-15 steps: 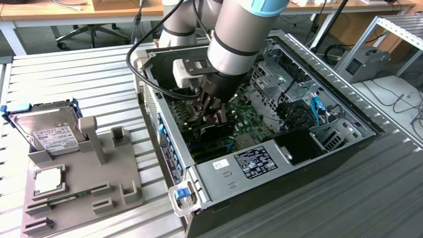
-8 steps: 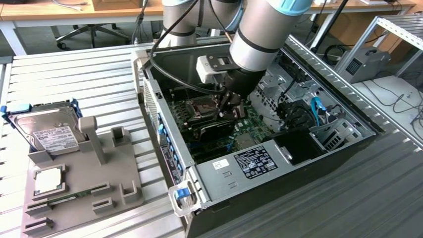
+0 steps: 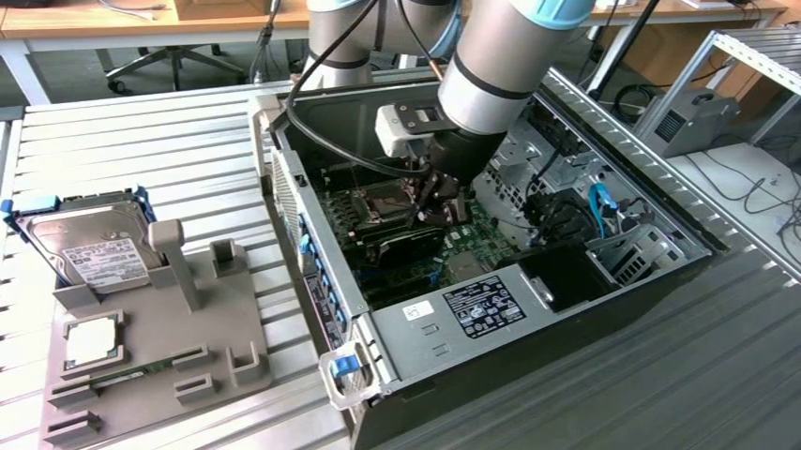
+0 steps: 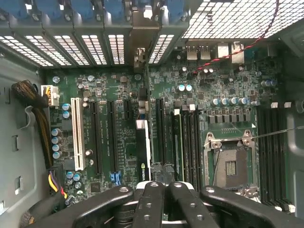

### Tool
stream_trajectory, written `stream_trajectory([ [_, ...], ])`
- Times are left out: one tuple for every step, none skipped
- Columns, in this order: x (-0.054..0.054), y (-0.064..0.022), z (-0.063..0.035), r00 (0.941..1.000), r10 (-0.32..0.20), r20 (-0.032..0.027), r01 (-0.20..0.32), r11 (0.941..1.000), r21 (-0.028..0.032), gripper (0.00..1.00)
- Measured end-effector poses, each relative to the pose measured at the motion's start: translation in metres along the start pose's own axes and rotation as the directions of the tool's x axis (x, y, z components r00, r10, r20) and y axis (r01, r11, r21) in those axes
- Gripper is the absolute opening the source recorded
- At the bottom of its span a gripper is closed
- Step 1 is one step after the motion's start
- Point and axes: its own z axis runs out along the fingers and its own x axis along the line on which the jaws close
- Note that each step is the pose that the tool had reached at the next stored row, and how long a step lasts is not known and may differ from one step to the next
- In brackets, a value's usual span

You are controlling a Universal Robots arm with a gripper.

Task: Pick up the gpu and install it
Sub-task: 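Press down on the gpu until it lock into place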

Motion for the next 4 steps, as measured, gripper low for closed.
stream_trajectory([
  [0.0000, 0.0000, 0.0000, 1.0000, 0.000, 0.0001, 0.000, 1.0000, 0.0000, 0.11],
  [0.0000, 0.0000, 0.0000, 1.0000, 0.000, 0.0000, 0.000, 1.0000, 0.0000, 0.11],
  [0.0000, 0.0000, 0.0000, 1.0000, 0.000, 0.0001, 0.000, 1.0000, 0.0000, 0.11],
  [0.0000, 0.0000, 0.0000, 1.0000, 0.000, 0.0001, 0.000, 1.0000, 0.0000, 0.11],
])
